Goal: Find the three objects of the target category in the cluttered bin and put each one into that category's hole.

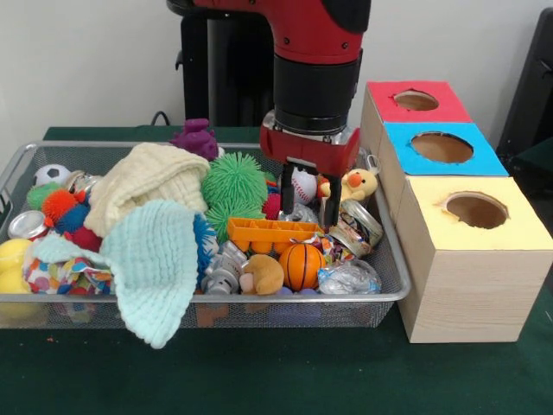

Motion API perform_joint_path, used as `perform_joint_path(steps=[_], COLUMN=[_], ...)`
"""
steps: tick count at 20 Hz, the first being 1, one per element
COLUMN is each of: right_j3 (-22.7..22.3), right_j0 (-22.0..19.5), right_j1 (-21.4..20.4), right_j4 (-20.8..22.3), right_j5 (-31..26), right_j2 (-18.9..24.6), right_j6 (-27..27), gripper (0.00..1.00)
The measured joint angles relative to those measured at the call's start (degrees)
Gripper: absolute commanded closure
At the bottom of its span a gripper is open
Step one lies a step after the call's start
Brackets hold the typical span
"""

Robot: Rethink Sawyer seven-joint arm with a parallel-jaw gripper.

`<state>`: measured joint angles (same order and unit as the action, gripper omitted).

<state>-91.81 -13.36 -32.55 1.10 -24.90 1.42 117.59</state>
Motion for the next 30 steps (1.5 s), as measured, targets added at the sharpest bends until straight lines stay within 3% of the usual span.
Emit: perform_joint_path(steps=[14, 30], right_j3=[-1.75, -0.96], right_j0=[-1.96, -1.42], right_j1=[0.13, 7.58], right_j4=[-0.39, -0.35], right_j5=[2.32, 5.82], right_j2=[3.91, 4.19], right_j6=[0.00, 0.00], gripper=[0.00, 0.00])
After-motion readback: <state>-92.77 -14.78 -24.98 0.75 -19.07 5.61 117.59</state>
